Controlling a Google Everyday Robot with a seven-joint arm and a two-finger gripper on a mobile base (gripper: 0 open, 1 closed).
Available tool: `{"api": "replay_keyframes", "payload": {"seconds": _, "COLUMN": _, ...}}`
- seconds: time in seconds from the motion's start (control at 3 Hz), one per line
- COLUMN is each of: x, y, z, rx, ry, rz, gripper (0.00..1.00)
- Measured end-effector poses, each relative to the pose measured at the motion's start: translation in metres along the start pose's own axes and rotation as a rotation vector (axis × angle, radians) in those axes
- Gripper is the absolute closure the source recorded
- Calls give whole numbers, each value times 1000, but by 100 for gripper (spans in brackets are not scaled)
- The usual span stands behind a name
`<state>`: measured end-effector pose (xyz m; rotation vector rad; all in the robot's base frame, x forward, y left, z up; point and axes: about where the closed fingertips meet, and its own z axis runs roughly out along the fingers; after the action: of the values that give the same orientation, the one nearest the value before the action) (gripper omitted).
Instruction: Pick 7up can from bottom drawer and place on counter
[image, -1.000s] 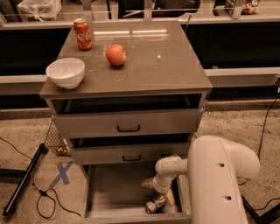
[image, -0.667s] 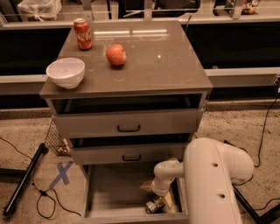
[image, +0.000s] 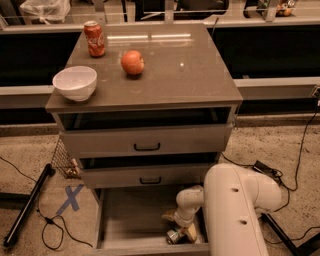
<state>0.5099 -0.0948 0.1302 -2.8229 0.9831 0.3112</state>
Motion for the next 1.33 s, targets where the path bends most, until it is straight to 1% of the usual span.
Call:
{"api": "replay_keyframes", "payload": {"seconds": 0.33, "x": 2, "y": -1, "z": 11, "rx": 8, "ry": -11, "rz": 35, "gripper": 18}}
{"api": "replay_keyframes", "payload": {"seconds": 0.67, "x": 1, "y": -7, "z": 8, "rx": 57, "ry": -37, "rz": 54, "gripper": 49}}
{"api": "replay_keyframes", "payload": {"seconds": 1.0, "x": 0, "y": -11, "z": 3, "rx": 92, "ry": -54, "rz": 56, "gripper": 72}}
{"api": "replay_keyframes", "payload": {"seconds": 1.33, "x": -3, "y": -20, "z": -11, "rx": 190, "ry": -116, "rz": 67, "gripper": 96}}
